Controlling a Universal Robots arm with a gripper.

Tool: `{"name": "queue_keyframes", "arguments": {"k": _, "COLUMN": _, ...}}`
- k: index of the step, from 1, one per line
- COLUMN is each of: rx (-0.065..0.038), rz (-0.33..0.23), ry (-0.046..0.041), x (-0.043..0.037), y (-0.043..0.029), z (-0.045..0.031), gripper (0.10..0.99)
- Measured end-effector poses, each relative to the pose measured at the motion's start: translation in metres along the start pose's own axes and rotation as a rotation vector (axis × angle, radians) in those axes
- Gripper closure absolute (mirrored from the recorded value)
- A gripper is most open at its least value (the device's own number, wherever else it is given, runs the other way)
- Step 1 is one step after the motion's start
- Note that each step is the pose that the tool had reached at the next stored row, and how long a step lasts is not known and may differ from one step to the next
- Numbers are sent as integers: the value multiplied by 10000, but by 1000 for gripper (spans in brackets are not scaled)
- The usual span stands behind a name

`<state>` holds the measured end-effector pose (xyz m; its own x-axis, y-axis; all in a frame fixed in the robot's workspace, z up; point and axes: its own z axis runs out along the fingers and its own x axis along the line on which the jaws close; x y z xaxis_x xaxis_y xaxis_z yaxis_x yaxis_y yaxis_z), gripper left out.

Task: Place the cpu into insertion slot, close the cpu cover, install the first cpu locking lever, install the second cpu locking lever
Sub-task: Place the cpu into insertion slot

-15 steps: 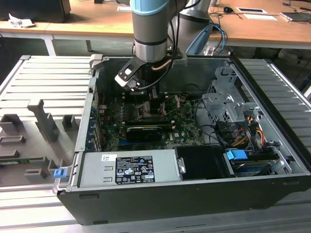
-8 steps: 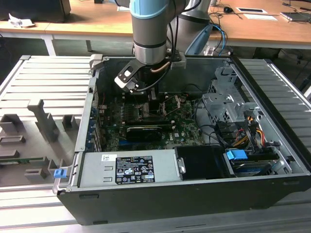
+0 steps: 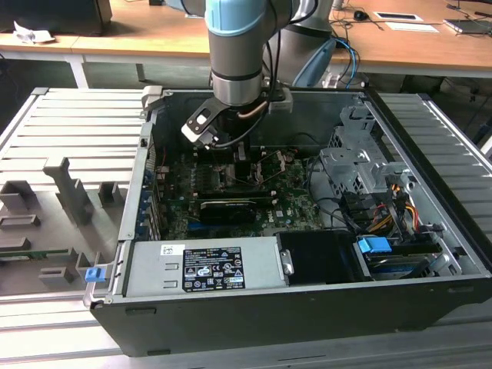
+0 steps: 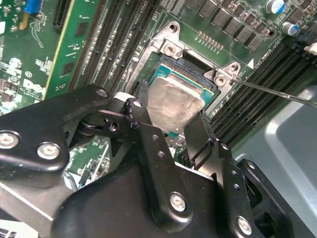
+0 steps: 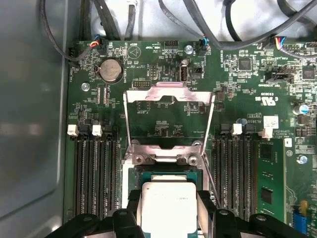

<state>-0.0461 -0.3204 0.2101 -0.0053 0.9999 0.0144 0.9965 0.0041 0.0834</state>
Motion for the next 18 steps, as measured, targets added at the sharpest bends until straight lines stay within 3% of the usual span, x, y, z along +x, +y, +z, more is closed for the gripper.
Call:
{"name": "queue_keyframes", "arguments": {"k": 11, "rx": -1, "rz": 73, "ry": -9, "x": 21, "y": -6, "z": 78, "gripper": 553}}
{"name": "queue_keyframes", "arguments": {"k": 18, "rx": -1, "rz": 76, "ry": -10, "x": 21, "y": -7, "z": 80, "gripper": 541}}
